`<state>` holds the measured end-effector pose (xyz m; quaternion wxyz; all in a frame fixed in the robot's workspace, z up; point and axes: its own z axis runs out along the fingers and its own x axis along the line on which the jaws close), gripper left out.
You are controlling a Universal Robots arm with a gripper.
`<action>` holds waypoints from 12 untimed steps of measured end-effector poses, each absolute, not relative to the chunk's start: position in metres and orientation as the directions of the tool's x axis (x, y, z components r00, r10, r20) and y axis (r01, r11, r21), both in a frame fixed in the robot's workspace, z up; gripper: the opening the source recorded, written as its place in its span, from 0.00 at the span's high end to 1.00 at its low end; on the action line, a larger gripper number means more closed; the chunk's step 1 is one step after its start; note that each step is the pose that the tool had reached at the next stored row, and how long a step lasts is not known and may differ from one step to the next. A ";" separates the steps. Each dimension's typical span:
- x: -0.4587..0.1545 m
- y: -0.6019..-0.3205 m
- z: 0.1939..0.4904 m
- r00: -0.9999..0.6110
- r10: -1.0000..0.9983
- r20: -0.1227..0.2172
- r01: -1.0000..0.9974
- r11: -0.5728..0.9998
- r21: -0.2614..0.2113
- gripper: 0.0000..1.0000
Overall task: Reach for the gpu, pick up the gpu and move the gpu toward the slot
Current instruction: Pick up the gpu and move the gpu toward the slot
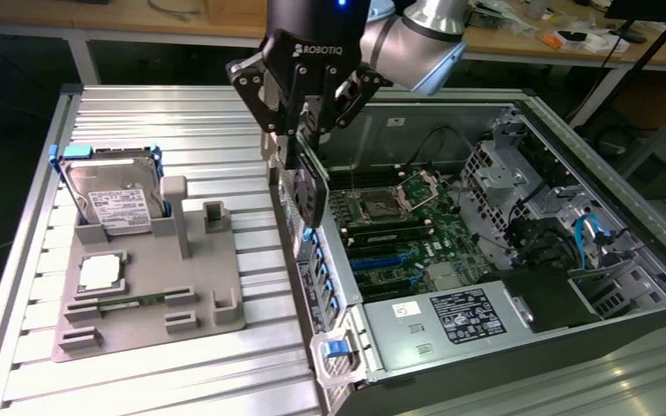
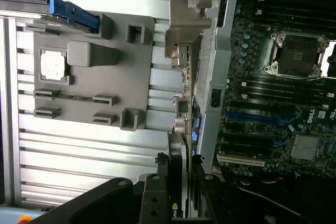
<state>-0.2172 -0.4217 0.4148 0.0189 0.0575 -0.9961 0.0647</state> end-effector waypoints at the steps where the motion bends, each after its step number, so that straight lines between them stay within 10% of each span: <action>1: -0.218 -0.422 0.413 -0.993 -0.112 0.045 -0.117 0.985 -0.127 0.73; 12: -0.238 -0.422 0.392 -0.993 -0.112 0.045 -0.117 0.985 -0.127 0.73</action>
